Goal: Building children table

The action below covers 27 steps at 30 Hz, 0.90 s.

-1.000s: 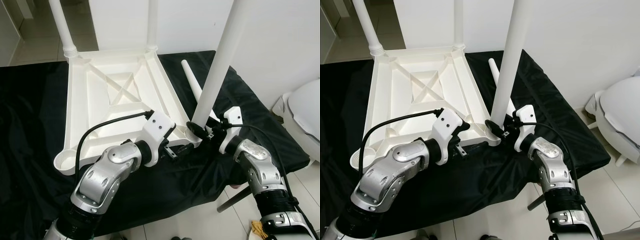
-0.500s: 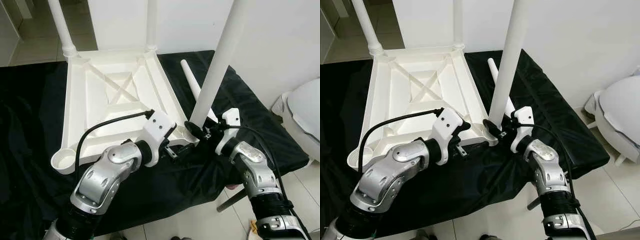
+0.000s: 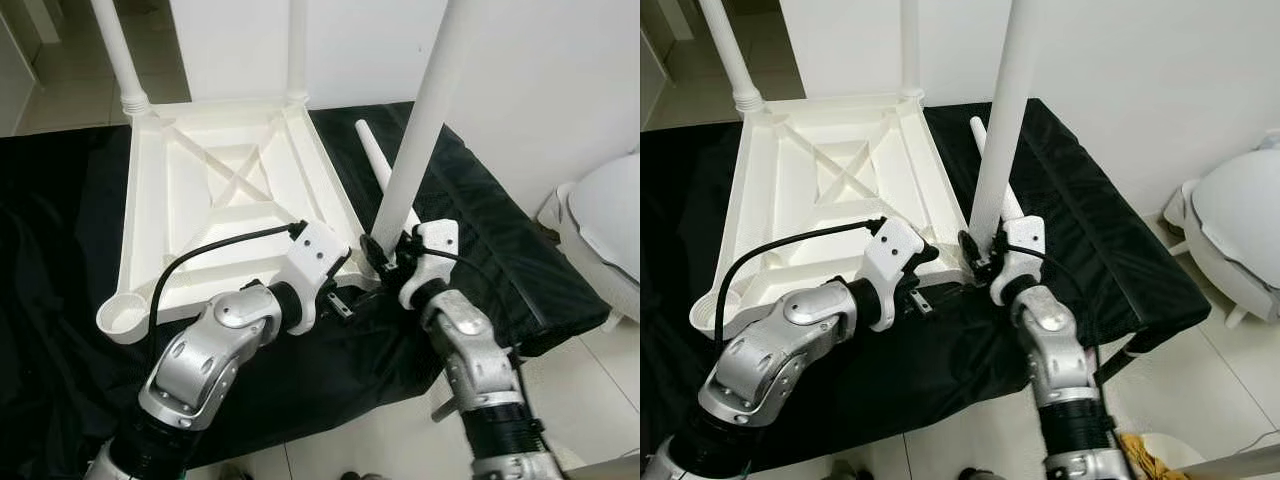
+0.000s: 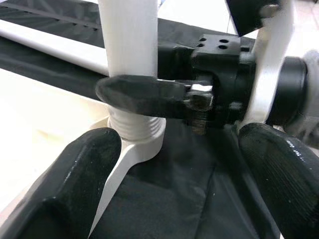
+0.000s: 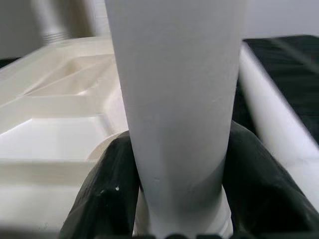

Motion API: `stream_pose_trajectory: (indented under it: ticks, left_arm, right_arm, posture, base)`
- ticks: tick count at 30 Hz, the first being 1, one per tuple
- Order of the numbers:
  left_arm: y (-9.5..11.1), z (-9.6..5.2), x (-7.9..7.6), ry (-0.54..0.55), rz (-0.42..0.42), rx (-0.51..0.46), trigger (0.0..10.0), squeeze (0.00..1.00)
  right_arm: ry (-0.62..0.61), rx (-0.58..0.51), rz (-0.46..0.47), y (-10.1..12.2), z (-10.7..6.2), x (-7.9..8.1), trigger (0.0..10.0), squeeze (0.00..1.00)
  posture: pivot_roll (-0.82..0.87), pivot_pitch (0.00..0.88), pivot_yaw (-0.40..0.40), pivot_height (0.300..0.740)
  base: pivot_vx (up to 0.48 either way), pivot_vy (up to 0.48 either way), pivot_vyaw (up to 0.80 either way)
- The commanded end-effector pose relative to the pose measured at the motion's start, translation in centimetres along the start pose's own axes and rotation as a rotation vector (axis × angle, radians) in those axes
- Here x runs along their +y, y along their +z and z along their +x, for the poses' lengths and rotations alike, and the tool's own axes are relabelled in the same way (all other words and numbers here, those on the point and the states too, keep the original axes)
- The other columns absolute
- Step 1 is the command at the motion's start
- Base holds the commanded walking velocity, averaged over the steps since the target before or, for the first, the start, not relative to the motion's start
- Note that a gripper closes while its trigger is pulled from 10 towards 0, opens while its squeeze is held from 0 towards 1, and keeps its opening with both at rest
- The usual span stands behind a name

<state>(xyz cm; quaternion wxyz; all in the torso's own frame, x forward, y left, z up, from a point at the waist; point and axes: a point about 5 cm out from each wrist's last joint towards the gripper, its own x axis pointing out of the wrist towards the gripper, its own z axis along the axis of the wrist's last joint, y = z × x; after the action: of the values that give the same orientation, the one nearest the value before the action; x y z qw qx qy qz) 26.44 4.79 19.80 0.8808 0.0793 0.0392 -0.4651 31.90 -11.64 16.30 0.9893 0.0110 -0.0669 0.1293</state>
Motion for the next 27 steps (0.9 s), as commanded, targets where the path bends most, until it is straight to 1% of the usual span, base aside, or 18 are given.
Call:
stream_pose_trajectory:
  ticks: [1, 3, 5, 6, 7, 9, 14, 15, 22, 24, 25, 27]
  left_arm:
    - [-0.1, 0.0, -0.3, -0.017, -0.008, 0.004, 10.0, 0.00]
    - [-0.1, 0.0, -0.3, -0.018, -0.008, 0.004, 10.0, 0.00]
    - [0.0, 0.1, -0.3, -0.018, -0.008, 0.004, 10.0, 0.00]
    - [0.0, 0.1, -0.3, -0.017, -0.009, 0.003, 10.0, 0.00]
    - [0.0, 0.1, -0.3, -0.017, -0.009, 0.003, 10.0, 0.00]
    - [0.0, 0.1, -0.3, -0.011, -0.012, 0.000, 10.0, 0.00]
    - [0.0, 0.1, -0.2, -0.006, -0.012, -0.001, 10.0, 0.00]
    - [0.0, 0.1, -0.2, -0.003, -0.012, -0.001, 10.0, 0.00]
    - [0.0, 0.1, -0.2, 0.000, -0.014, -0.004, 10.0, 0.00]
    - [0.0, 0.2, -0.3, -0.002, -0.014, -0.005, 10.0, 0.00]
    - [0.0, 0.2, -0.3, -0.002, -0.014, -0.005, 10.0, 0.00]
    - [0.0, 0.2, -0.3, -0.003, -0.014, -0.006, 10.0, 0.00]
  right_arm:
    - [-0.119, -0.016, 0.011, 0.6, 0.1, -0.6, 10.0, 0.00]
    - [-0.178, -0.010, 0.024, 0.5, 0.1, -0.4, 10.0, 0.00]
    - [-0.197, -0.007, 0.026, 0.5, 0.1, -0.2, 10.0, 0.00]
    - [-0.218, 0.003, 0.028, 0.3, 0.0, 0.5, 10.0, 0.00]
    - [-0.218, 0.003, 0.028, 0.3, 0.0, 0.5, 10.0, 0.00]
    - [-0.200, 0.003, 0.024, 0.2, 0.0, 2.0, 10.0, 0.00]
    - [-0.213, 0.008, 0.026, 0.3, 0.0, 1.6, 10.0, 0.00]
    - [-0.212, 0.001, 0.029, 0.5, 0.0, 1.6, 10.0, 1.00]
    - [-0.192, -0.016, 0.035, 0.7, 0.1, 1.5, 10.0, 1.00]
    - [-0.147, -0.017, 0.017, 0.8, 0.2, 1.2, 10.0, 1.00]
    - [-0.147, -0.017, 0.017, 0.8, 0.2, 1.2, 10.0, 1.00]
    - [-0.100, -0.021, -0.011, 0.9, 0.3, 0.5, 10.0, 1.00]
  posture:
    - [-0.02, 0.105, 0.001, 0.740]
    - [-0.02, 0.105, -0.001, 0.740]
    - [-0.02, 0.105, -0.001, 0.740]
    - [-0.01, 0.103, -0.006, 0.740]
    - [-0.01, 0.103, -0.006, 0.740]
    - [-0.01, 0.102, -0.011, 0.740]
    - [-0.01, 0.101, -0.015, 0.740]
    - [-0.01, 0.099, -0.017, 0.740]
    - [-0.02, 0.098, -0.019, 0.740]
    - [-0.02, 0.095, -0.020, 0.740]
    - [-0.02, 0.095, -0.020, 0.740]
    - [-0.02, 0.092, -0.022, 0.740]
  base:
    - [0.000, 0.000, 0.00]
    - [0.000, 0.000, 0.00]
    - [0.000, 0.000, 0.00]
    - [0.000, 0.000, 0.00]
    - [0.000, 0.000, 0.00]
    - [0.000, 0.000, 0.00]
    - [0.000, 0.000, 0.00]
    - [0.000, 0.000, 0.00]
    - [0.000, 0.000, 0.00]
    - [0.000, 0.000, 0.00]
    - [0.000, 0.000, 0.00]
    - [0.000, 0.000, 0.00]
